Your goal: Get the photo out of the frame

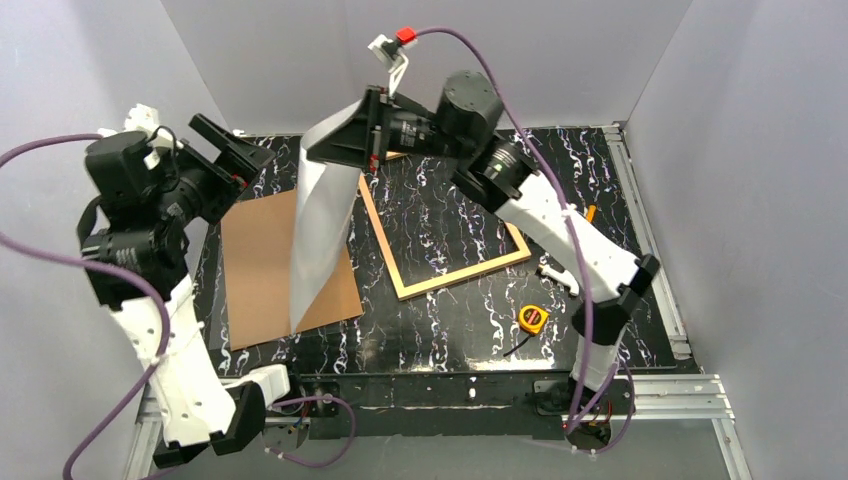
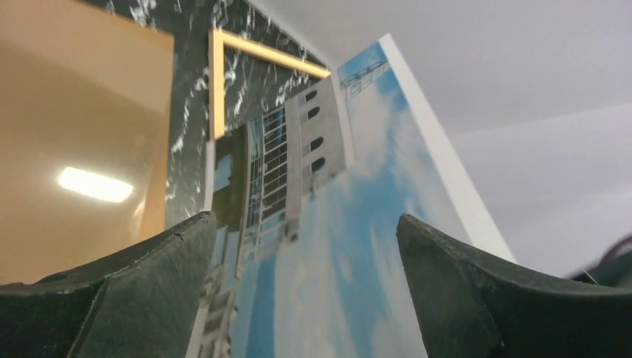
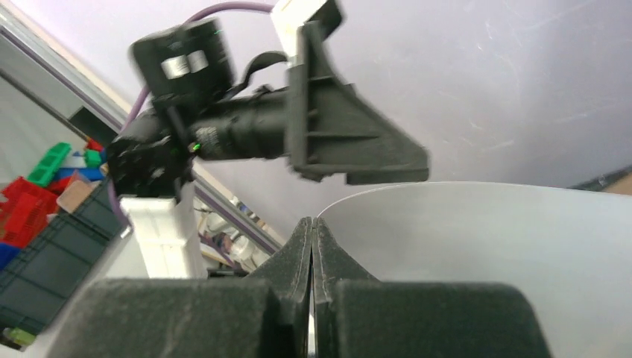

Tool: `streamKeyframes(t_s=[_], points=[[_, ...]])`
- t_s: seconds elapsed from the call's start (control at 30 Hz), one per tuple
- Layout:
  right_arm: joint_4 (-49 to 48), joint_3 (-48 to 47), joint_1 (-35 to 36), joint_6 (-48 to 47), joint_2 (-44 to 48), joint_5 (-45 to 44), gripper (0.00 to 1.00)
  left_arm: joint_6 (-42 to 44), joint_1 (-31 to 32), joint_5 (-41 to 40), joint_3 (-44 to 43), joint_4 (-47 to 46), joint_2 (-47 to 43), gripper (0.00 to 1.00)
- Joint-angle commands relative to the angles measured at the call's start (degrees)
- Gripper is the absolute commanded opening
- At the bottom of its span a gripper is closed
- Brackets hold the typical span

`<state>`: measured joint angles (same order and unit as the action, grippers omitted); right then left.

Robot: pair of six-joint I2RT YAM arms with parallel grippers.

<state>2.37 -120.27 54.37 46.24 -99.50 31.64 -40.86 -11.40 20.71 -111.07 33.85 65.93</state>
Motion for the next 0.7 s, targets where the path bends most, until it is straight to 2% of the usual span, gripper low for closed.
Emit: streamKeyframes(t_s=[0.0,0.1,0.2,0.4,0.53,0.67], points=[[-4.63,-12.48,-0.05,3.68,-7.92,4.60,0.01,4.67,0.07,-9.06,-9.94,7.83,-0.33,0.92],[-5.71,-17.80,-0.14,5.76,-11.66,4.62,0.01,5.55,0.06,-10.88,-11.60,6.72,-0.16,0.92],[-8.48,-16.17,-0.65,7.76,-12.08,4.39,0.01,6.17,0.06,-10.12,-13.81,8.14,1.31,0.92],[-15.06,-1.55,-1.64,8.45,-6.14,4.37,0.01,7.16,0.08,-9.21,-11.55,7.39,1.19,0.92],[-21.35,15.36,-2.71,8.72,-0.22,1.53,0.01,6.85,0.06,-6.44,-8.57,6.47,1.21,0.92],[-24.34,27.58,-3.12,7.29,1.93,-2.82,0.01,5.81,0.07,-2.32,-1.32,4.52,0.19,0.92]])
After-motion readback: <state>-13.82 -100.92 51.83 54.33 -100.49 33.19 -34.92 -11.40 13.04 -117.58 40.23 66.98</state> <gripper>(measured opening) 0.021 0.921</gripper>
